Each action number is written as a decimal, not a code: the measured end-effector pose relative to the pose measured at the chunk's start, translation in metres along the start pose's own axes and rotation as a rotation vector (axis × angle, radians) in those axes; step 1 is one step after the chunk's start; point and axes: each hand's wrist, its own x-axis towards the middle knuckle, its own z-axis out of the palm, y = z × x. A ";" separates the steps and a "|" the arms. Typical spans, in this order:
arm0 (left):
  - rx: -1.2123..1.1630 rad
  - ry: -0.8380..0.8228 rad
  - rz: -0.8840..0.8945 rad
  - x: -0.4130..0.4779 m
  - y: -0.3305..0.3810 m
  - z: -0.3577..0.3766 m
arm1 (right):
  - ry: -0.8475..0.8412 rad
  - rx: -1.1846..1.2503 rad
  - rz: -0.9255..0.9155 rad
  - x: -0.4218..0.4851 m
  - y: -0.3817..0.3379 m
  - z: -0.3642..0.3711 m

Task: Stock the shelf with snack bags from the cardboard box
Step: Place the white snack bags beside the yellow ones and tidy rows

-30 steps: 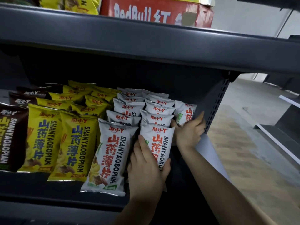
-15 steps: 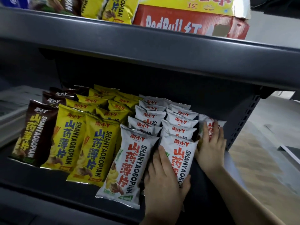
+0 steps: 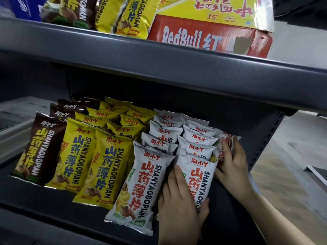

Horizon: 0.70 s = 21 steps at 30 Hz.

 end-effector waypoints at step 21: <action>-0.037 -0.035 -0.003 -0.003 -0.002 -0.006 | -0.271 -0.095 0.127 -0.008 -0.028 -0.019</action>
